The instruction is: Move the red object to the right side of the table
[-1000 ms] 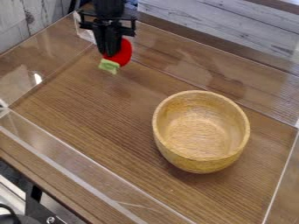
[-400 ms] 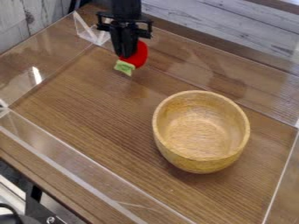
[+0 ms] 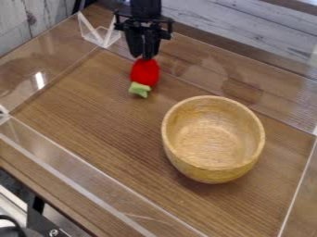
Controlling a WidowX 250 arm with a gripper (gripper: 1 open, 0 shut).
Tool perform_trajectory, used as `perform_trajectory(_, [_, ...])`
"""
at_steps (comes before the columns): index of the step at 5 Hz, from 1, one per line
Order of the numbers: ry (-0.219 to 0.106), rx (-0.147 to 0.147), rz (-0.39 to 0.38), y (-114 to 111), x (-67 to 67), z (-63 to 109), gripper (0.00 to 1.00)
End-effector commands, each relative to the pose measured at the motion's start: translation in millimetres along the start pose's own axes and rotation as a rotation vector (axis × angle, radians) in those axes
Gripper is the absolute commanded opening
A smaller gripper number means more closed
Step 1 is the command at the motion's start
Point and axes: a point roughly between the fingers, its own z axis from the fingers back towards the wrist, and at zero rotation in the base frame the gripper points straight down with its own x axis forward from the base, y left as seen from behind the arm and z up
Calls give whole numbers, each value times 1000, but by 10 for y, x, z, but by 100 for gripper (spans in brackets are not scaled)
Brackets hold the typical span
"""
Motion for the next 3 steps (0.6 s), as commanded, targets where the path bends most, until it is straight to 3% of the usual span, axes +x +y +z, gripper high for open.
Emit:
perform_trajectory(1, [-71, 23, -19, -49, 84, 238, 0])
perform_trajectory(2, [-65, 28, -36, -72, 129, 233, 100])
perform_trajectory(3, [-58, 32, -50, -86, 160, 242, 100])
